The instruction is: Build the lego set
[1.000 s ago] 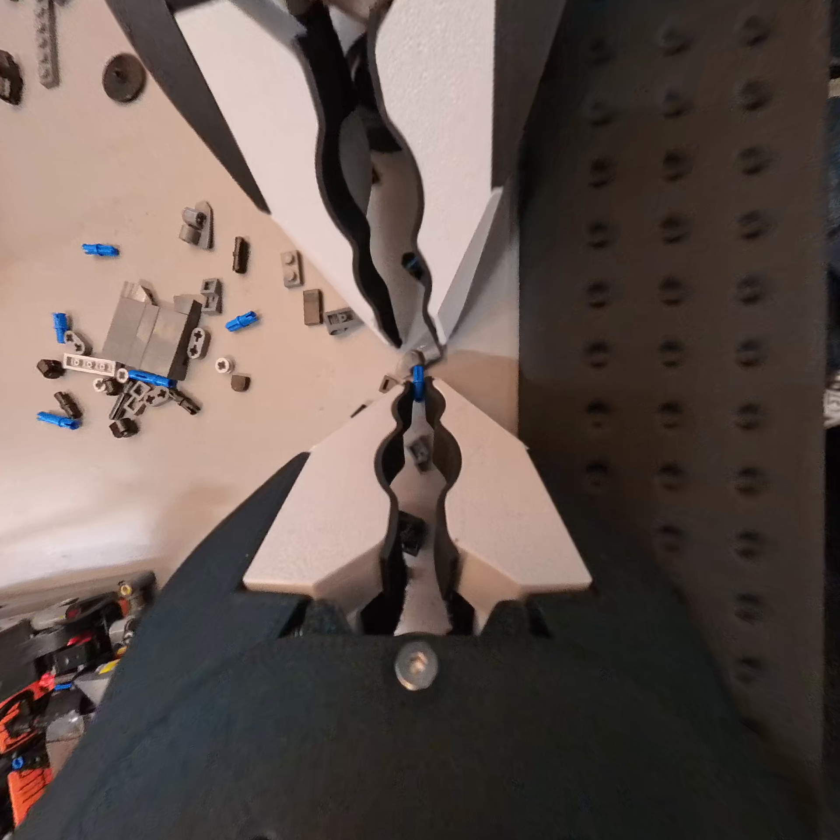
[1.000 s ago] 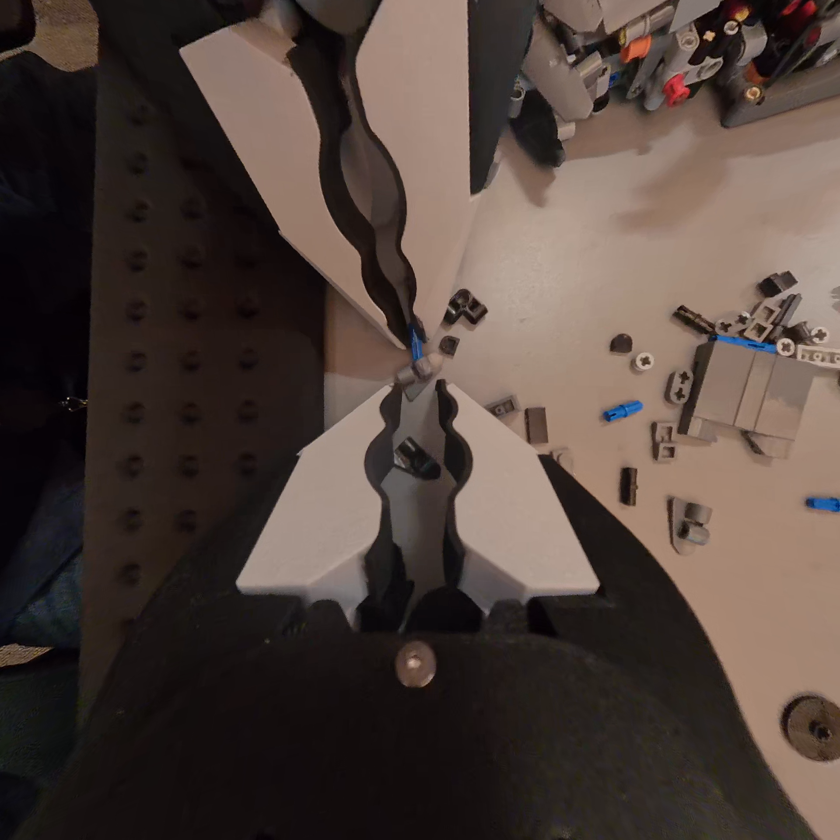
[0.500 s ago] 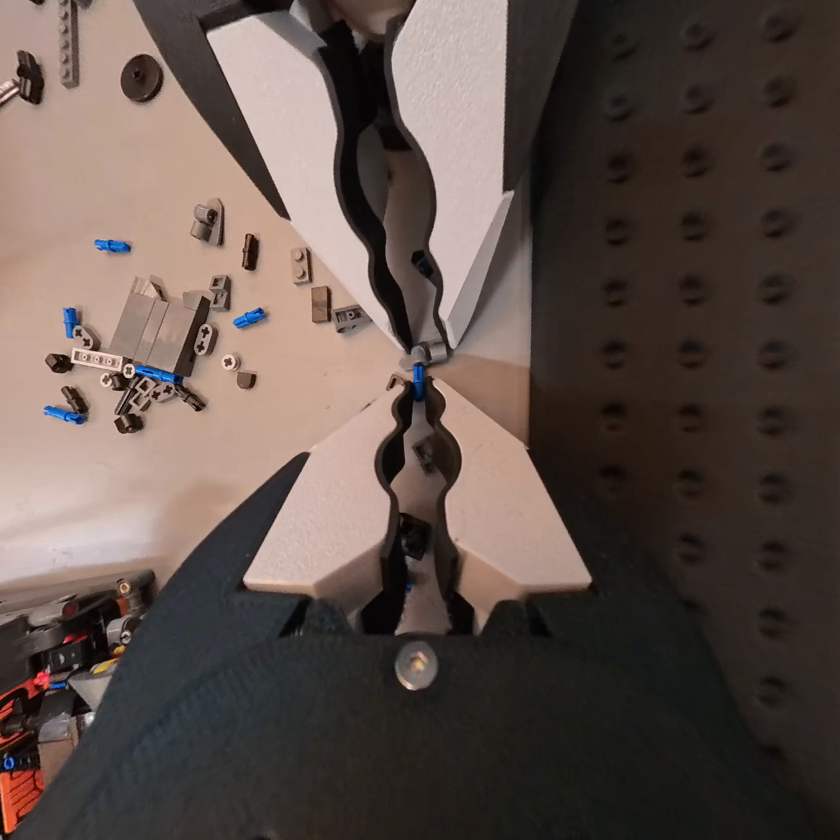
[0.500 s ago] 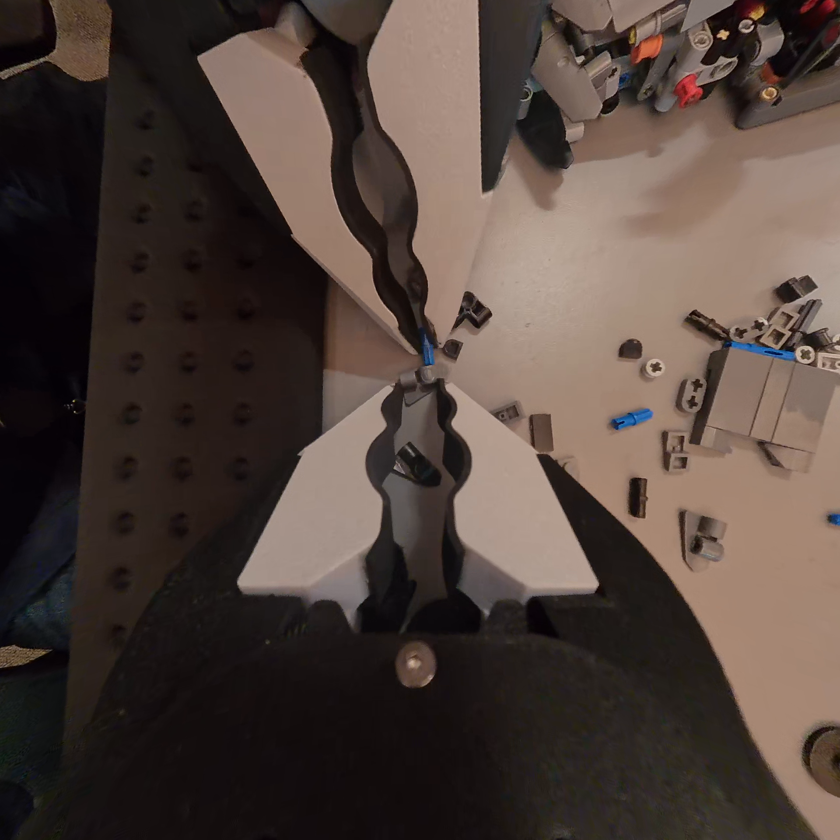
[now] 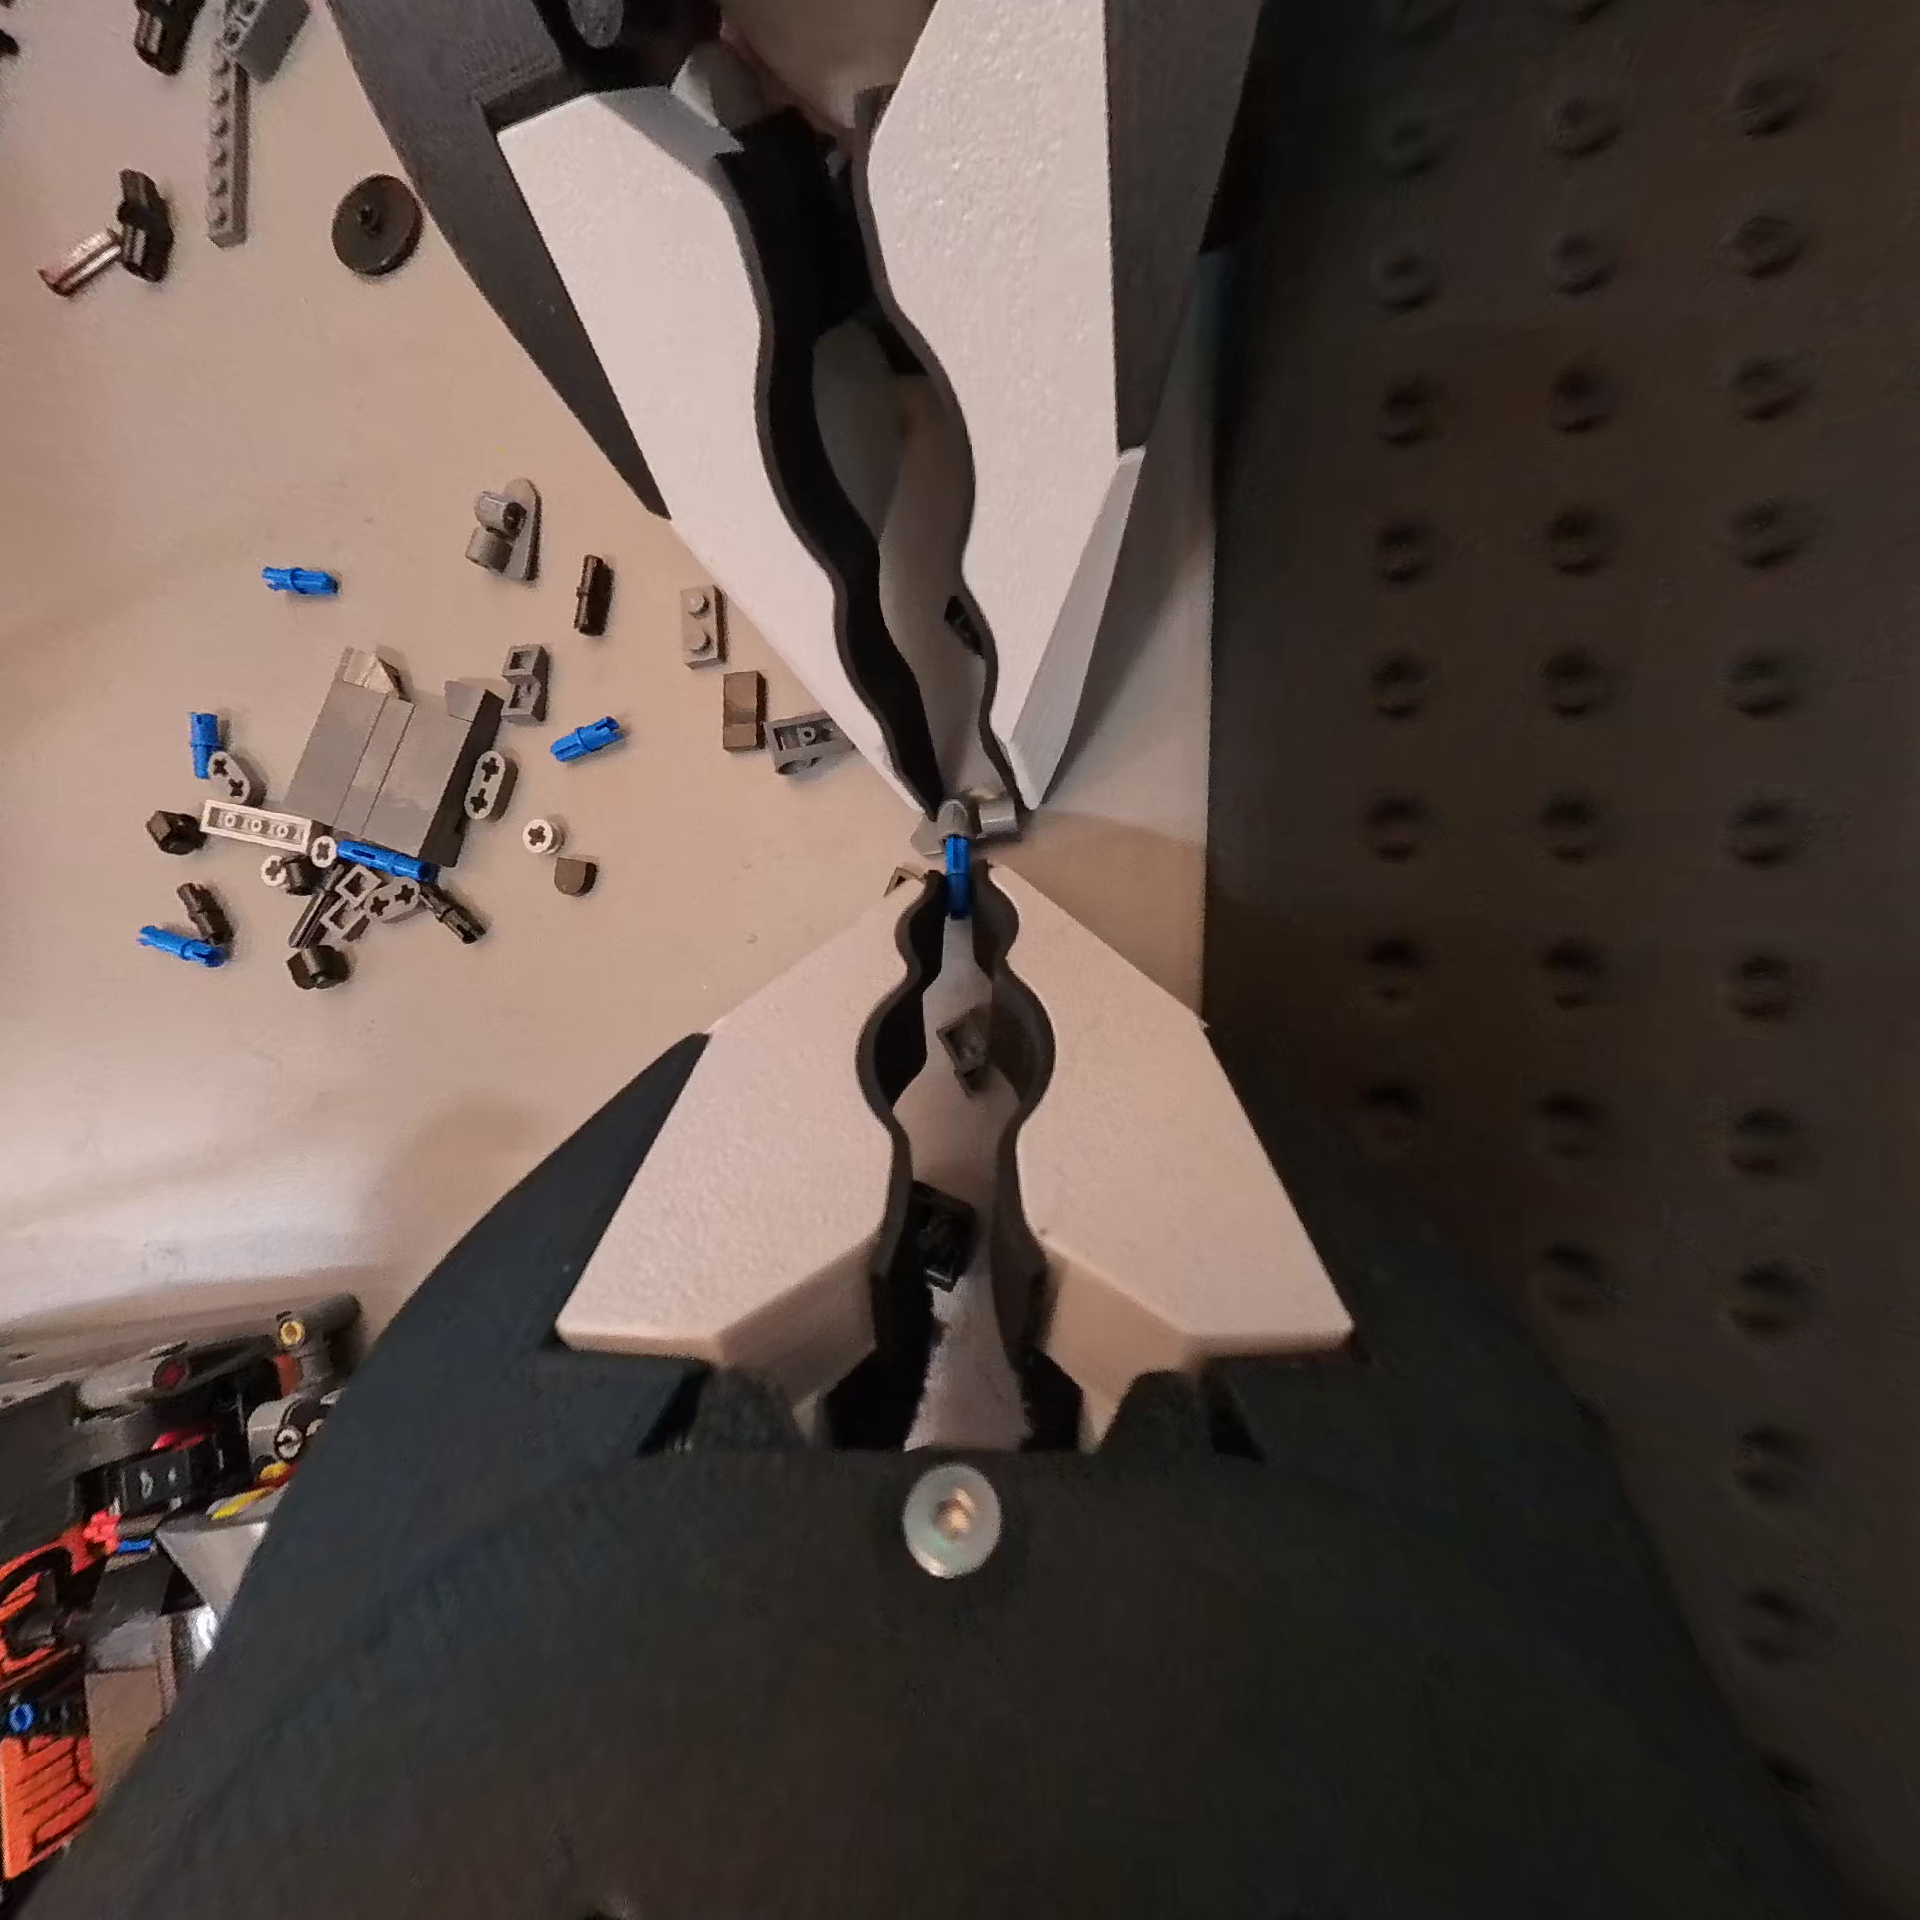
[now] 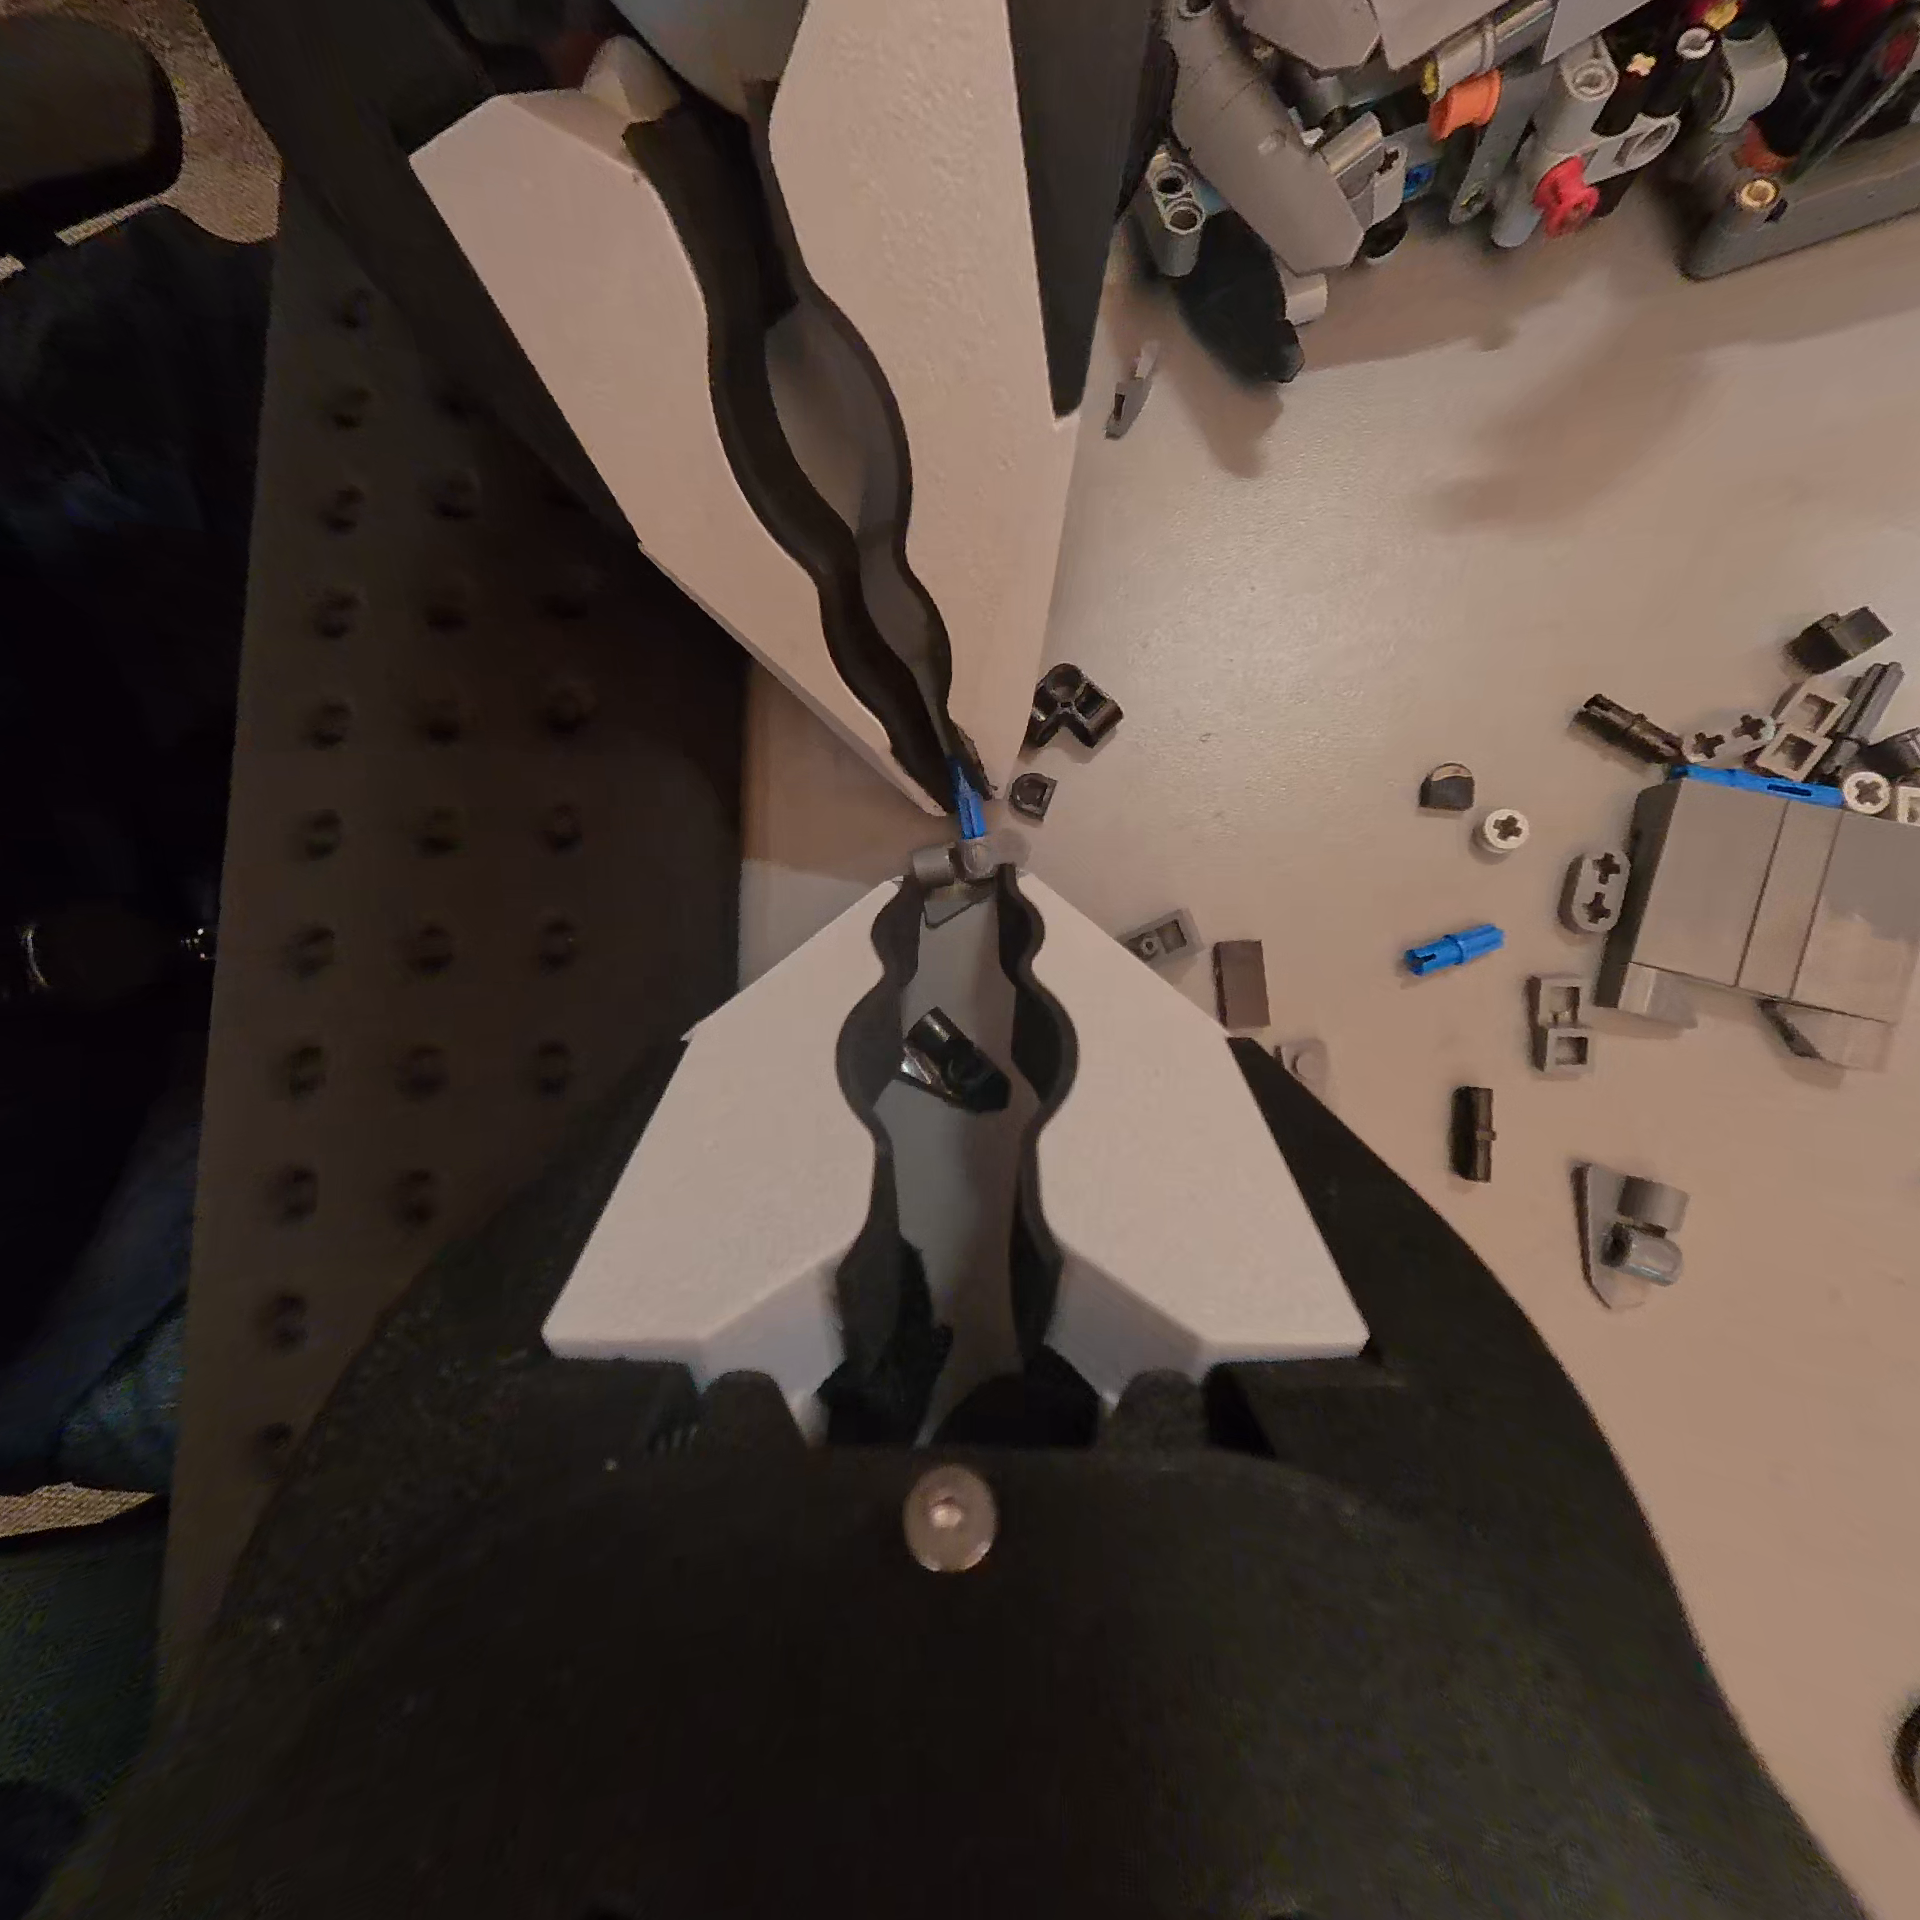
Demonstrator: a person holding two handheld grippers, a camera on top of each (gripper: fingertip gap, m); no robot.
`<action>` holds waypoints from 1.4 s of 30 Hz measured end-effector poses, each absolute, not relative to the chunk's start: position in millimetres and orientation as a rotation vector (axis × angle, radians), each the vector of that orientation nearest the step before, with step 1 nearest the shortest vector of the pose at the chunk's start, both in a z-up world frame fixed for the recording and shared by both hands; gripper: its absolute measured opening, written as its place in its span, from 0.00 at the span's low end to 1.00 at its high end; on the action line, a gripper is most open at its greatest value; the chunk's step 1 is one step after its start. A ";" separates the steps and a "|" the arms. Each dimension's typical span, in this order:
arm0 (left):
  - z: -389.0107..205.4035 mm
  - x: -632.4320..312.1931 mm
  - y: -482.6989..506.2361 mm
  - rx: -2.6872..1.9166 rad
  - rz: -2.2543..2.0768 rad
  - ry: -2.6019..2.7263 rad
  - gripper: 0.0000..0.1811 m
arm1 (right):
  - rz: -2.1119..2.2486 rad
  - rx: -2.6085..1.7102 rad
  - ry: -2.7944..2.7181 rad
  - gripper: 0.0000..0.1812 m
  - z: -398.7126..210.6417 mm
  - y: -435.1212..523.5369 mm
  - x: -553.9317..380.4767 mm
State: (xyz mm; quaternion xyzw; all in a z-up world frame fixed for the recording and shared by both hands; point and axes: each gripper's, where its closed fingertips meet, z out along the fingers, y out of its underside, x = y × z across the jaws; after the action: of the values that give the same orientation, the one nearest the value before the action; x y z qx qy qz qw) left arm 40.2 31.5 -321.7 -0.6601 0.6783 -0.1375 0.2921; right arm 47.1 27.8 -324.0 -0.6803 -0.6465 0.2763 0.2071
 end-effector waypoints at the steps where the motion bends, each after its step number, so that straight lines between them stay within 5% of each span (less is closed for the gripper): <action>1: -321.1 40.6 31.8 -1.745 -0.352 1.802 0.01 | 0.776 -1.899 -1.797 0.07 -323.9 27.8 47.3; 14: -318.1 38.8 34.1 -1.509 -0.050 1.940 0.01 | 0.839 -1.904 -1.795 0.00 -324.5 25.5 45.4; 27: -323.3 32.3 31.8 -1.545 -0.052 1.986 0.01 | 0.827 -1.886 -1.824 0.12 -322.6 16.7 41.1; 42: -318.1 24.3 29.7 -1.620 -0.198 2.002 0.01 | 0.508 -1.633 -1.911 0.07 -322.0 28.5 41.5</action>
State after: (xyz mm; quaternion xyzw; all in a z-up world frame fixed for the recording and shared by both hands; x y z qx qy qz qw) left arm 24.3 29.7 -318.1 -0.6029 0.7451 -0.0737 0.2755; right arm 41.5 28.5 -322.0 -0.6106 -0.7143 0.1899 0.2845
